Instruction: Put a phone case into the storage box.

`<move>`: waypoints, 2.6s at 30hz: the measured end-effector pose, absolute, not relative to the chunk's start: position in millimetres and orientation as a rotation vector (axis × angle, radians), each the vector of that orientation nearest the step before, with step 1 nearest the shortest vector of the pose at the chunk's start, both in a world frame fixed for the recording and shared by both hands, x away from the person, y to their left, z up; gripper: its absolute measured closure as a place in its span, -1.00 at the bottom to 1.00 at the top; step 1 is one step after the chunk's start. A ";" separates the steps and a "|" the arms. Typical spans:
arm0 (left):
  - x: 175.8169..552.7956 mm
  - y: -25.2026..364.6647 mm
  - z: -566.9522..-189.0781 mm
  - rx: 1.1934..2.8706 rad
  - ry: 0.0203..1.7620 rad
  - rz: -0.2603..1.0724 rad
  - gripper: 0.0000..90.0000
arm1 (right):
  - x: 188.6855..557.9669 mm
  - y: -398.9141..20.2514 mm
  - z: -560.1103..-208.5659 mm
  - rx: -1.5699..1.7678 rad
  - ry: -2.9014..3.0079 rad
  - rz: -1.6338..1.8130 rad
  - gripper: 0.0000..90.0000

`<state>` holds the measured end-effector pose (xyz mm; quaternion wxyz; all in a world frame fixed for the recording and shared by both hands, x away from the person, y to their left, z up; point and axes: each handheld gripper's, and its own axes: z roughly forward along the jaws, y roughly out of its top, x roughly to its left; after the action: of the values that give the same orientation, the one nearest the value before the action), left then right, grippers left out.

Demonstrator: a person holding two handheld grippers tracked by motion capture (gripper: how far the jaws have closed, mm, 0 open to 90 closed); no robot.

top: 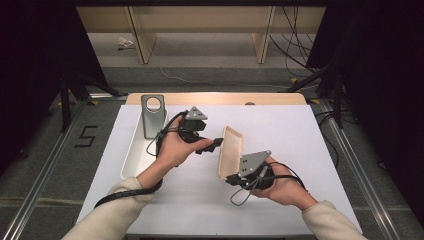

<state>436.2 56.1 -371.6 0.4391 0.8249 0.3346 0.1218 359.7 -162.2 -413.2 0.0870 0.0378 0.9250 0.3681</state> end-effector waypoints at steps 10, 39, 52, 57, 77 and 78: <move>450.7 34.5 -379.8 2.097 0.863 0.268 -0.44 | 358.3 -160.0 -412.6 0.102 2.751 1.104 0.96; 457.4 29.0 -375.2 1.962 1.052 0.133 0.69 | 355.4 -152.1 -417.7 0.062 2.785 1.064 0.96; 447.2 16.4 -360.5 1.927 0.999 0.132 0.82 | 359.7 -151.3 -423.6 0.085 2.780 1.035 0.96; 446.2 15.3 -359.8 1.920 0.980 0.148 0.82 | 360.6 -151.8 -425.3 0.101 2.768 1.040 0.92; 444.7 46.7 -350.4 1.862 0.901 0.336 0.82 | 369.7 -177.1 -415.6 0.490 2.544 1.221 -0.26; 444.2 48.7 -349.4 1.859 0.897 0.340 0.82 | 369.9 -178.2 -415.3 0.499 2.537 1.226 -0.29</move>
<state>444.2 48.7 -349.4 0.5009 0.7691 0.3711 0.1407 369.9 -178.2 -415.3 0.1395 0.1726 0.8780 0.4242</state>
